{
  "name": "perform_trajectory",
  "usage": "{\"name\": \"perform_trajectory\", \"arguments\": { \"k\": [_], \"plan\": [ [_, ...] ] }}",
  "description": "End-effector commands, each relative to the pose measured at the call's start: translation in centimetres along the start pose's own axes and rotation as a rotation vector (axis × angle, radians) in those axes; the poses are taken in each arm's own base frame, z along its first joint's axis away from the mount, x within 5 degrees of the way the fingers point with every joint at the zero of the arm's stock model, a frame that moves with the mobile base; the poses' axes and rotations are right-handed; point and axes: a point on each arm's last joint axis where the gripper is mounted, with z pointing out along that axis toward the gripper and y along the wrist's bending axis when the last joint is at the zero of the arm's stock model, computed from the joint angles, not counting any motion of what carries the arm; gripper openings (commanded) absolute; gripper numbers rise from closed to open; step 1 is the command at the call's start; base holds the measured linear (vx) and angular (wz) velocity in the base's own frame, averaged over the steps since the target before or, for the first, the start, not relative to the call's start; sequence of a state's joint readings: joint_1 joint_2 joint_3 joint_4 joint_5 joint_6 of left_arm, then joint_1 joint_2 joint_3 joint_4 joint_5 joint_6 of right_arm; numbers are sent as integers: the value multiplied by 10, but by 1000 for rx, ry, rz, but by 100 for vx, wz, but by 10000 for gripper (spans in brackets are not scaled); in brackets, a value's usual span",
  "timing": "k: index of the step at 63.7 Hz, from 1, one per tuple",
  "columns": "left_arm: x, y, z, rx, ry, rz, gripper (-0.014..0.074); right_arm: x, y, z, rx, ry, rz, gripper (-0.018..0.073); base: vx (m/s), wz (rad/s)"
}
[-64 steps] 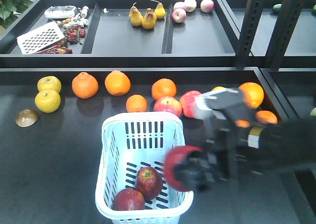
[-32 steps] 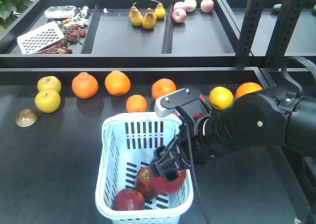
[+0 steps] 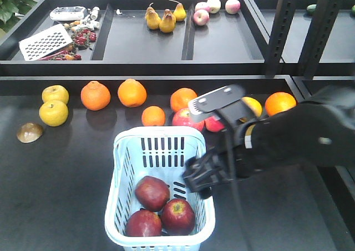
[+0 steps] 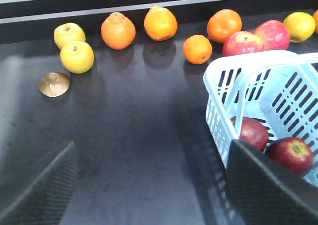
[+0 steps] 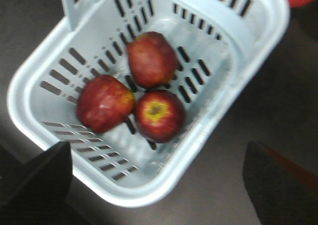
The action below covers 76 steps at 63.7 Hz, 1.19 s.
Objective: Pick three apples into basket with both arms
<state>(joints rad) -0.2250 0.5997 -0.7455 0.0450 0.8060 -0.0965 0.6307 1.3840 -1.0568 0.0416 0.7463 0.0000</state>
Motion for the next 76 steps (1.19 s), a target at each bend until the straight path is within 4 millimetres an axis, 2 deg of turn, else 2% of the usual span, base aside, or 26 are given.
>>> {"name": "perform_trajectory", "arguments": {
  "k": [1, 8, 16, 26, 32, 44, 53, 63, 76],
  "plan": [
    [-12, 0, -5, 5, -86, -9, 590, -7, -7, -33, 84, -99, 0, 623, 0, 0],
    [-12, 0, -5, 5, -86, -9, 590, -1, -18, -49, 152, -110, 33, 621, 0, 0],
    [-12, 0, -5, 5, -86, -9, 590, 14, -47, -59, 221, -109, 116, 619, 0, 0],
    [-12, 0, -5, 5, -86, -9, 590, 52, -80, -69, 282, -57, 248, 615, 0, 0],
    [-12, 0, -5, 5, -86, -9, 590, 74, -88, -80, 294, -52, 310, 611, 0, 0],
    [-12, 0, -5, 5, -86, -9, 590, 110, -84, -108, 344, -105, 380, 589, 0, 0],
    [-12, 0, -5, 5, -86, -9, 590, 126, -75, -122, 383, -159, 366, 580, 0, 0],
    [-12, 0, -5, 5, -87, -9, 590, 132, -68, -133, 396, -211, 356, 580, 0, 0],
    [-12, 0, -5, 5, -87, -9, 590, 132, -67, -135, 399, -226, 353, 580, 0, 0]
  ]
}}
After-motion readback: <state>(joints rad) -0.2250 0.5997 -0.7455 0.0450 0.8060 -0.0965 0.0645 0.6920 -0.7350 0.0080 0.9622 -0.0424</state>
